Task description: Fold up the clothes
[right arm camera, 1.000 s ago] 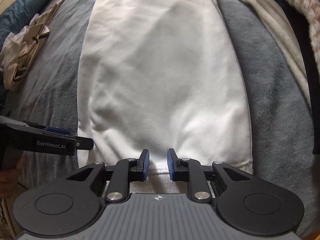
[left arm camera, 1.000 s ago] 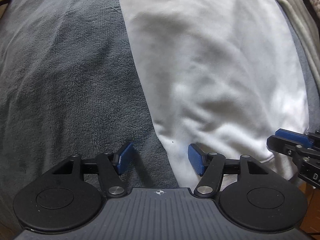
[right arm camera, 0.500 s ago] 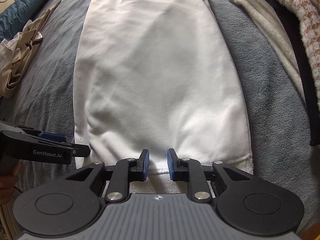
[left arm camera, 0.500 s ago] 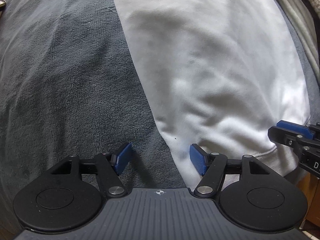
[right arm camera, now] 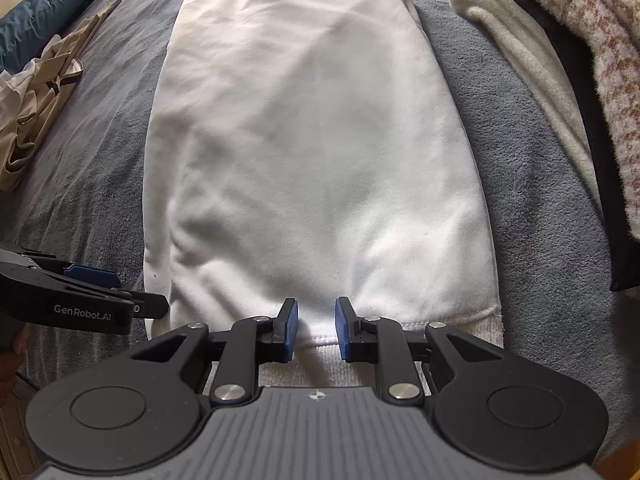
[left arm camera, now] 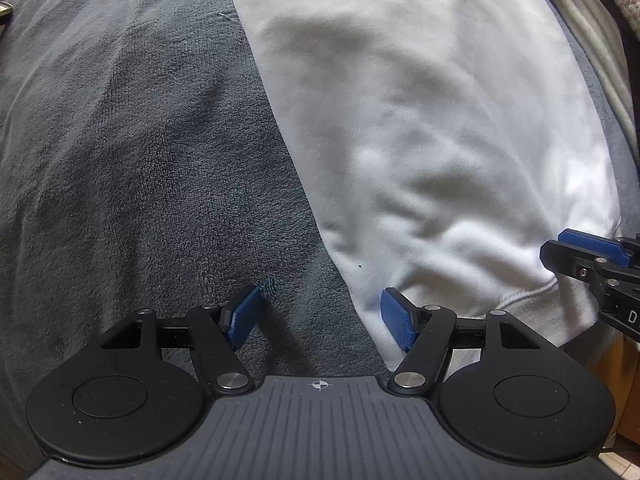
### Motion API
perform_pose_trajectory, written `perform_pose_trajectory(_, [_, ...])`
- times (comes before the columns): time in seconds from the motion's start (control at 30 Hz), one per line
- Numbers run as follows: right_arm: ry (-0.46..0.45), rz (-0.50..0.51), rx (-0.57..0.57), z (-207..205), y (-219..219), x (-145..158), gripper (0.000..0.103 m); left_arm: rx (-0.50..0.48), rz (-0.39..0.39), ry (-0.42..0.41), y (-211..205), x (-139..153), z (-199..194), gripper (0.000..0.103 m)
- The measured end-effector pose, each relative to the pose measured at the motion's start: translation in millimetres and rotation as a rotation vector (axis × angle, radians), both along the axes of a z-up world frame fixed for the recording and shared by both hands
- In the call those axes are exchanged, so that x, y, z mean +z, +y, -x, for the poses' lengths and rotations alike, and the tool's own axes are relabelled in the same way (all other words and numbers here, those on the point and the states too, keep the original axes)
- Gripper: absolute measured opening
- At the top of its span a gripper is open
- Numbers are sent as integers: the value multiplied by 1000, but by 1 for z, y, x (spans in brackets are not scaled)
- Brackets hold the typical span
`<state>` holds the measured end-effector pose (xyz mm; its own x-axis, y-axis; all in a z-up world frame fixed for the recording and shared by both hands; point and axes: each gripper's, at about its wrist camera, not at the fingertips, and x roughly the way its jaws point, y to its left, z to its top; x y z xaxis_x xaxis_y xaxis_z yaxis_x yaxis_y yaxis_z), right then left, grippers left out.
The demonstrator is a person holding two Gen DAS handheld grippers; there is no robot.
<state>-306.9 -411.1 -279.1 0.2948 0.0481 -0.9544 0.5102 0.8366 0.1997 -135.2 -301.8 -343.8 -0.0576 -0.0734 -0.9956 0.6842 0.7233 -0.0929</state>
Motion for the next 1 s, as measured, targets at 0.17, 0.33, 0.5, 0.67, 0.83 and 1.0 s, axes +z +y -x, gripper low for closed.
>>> perform_pose_trajectory(0.17, [2,15,3,0,2,1,22,-4,2,-2,2,-1,-1,67])
perform_pose_trajectory(0.33, [12,22,7,-2,3,2,22,-1,2,0,5,-3,-3,67])
perform_pose_trajectory(0.5, [5,38,30,-4,6,9,22,16,5,5,10,-5,-5,67])
perform_pose_trajectory(0.67, [-26,34,91,-10,14,16,22,50,14,15,14,-9,-8,67])
perform_pose_trajectory(0.83, [-40,36,147,-13,17,18,22,68,45,-9,19,-9,-6,67])
perform_pose_trajectory(1.0, [-70,3,197,-19,10,19,22,163,227,-94,40,10,-1,68])
